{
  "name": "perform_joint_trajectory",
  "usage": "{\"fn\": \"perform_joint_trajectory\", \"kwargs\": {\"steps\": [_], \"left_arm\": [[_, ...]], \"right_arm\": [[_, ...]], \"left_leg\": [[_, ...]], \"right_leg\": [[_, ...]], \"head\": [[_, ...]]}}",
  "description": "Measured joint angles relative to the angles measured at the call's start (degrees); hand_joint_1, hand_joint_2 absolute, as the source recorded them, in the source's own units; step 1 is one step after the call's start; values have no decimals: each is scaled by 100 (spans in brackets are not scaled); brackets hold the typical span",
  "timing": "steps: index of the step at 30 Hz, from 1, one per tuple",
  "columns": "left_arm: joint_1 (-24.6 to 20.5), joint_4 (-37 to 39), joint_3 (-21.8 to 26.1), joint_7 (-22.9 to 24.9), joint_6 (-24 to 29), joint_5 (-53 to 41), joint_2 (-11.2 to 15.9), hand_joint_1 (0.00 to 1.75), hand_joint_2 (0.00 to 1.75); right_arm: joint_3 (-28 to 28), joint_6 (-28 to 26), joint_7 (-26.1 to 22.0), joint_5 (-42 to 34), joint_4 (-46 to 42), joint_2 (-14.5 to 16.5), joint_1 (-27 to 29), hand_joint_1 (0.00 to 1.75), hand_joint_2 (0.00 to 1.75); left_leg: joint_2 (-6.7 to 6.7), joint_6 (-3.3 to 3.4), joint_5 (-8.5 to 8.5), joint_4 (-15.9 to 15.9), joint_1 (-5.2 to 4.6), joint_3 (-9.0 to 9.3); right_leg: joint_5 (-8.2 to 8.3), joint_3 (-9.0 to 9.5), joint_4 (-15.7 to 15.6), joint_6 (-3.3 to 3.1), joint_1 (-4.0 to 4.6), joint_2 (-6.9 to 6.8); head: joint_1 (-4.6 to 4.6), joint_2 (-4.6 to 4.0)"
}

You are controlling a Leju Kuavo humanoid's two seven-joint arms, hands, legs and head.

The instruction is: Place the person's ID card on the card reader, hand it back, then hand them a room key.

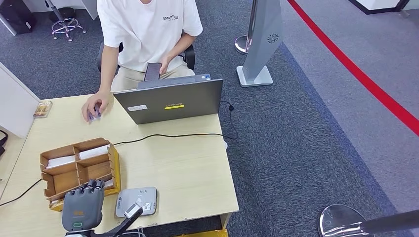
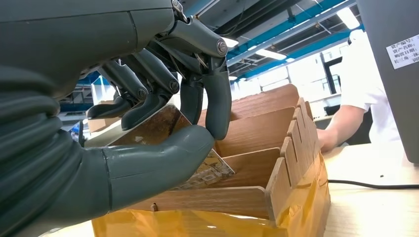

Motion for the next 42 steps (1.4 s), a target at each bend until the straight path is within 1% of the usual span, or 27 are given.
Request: {"fn": "perform_joint_trajectory", "kwargs": {"steps": [5, 9, 15, 19, 23, 34, 36, 38, 42], "left_arm": [[7, -50, 36, 3, 9, 0, -27, 175, 175], [10, -230, 69, -40, 10, 0, -59, 175, 175], [-9, -809, 260, -441, 0, 3, -256, 175, 175], [-184, -1303, 329, -643, -58, 20, -366, 175, 175], [-385, -1655, 338, -711, -97, 44, -422, 175, 175], [-614, -1921, 382, -706, -121, 72, -460, 175, 175], [-745, -1921, 469, -634, -138, 42, -434, 175, 175], [-978, -1880, 623, -528, -134, 10, -320, 175, 175], [-1547, -1598, 1046, -406, -67, 4, 184, 175, 175]], "right_arm": [[0, 3, 0, 0, -19, 6, 0, 0, 175], [0, 7, 1, 0, -29, 14, 1, 0, 175], [0, 7, -1, 2, -48, 45, 7, 0, 175], [6, 7, -8, 3, -52, 60, 11, 0, 175], [23, 7, -20, 4, -52, 63, 11, 0, 175], [66, -3, -26, 10, -42, 87, 10, 0, 175], [85, -34, -26, 38, -26, 88, 9, 0, 175], [110, -96, -35, 94, 8, 86, 6, 0, 175], [169, -214, -60, 131, 120, 56, -4, 0, 175]], "left_leg": [[0, 0, 0, 0, 0, 0], [0, 0, 0, 0, 0, 0], [0, 0, 0, 1, 0, -1], [-1, 0, 0, 2, 0, 0], [0, 0, 0, 2, 0, 0], [0, 0, 0, 2, 0, -1], [0, 0, 1, 2, 0, 0], [-1, -2, 3, 2, 2, 0], [1, -6, 8, 1, 6, 3]], "right_leg": [[0, 0, 0, 0, 0, 0], [0, 0, 0, 0, 0, 0], [0, -1, 0, 0, 0, 0], [1, -1, 0, 1, 0, -1], [2, -1, 0, 1, 0, 1], [1, -1, 0, 1, 0, 0], [2, -1, 0, 1, 0, 0], [4, -1, 2, -2, 2, 0], [10, -2, 8, -12, 6, 2]], "head": [[1, 0], [0, 0], [0, 0], [1, 0], [0, 0], [1, 0], [1, 0], [1, 0], [-1, 0]]}}
